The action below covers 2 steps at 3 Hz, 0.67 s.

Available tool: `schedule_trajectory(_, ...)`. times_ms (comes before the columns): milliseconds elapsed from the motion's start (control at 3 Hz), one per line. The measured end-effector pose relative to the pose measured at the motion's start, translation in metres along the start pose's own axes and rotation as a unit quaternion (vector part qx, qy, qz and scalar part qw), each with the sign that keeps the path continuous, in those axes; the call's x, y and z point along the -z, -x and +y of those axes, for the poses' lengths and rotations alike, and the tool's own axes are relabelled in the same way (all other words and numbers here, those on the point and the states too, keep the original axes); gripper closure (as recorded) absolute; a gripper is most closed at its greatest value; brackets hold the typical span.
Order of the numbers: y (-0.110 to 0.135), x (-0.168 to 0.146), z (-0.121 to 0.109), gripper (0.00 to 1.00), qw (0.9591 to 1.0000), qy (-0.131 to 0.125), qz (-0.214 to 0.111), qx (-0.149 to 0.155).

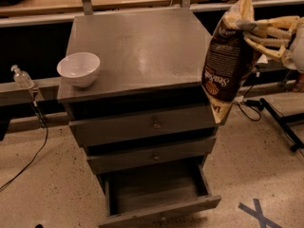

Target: Pick brown chip bag from bottom drawer and place on counter

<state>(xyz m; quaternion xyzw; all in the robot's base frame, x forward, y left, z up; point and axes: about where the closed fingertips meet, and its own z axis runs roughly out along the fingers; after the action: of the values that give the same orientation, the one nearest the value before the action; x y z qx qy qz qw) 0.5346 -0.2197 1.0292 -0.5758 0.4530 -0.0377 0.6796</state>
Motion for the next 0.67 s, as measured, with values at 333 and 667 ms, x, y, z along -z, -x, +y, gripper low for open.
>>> schedule_trajectory(333,0.011,-0.024,-0.028,1.00,0.9994,0.005,-0.028,0.022)
schedule_trajectory(667,0.022,-0.045,-0.047,1.00,0.9982,0.010,-0.046,0.038)
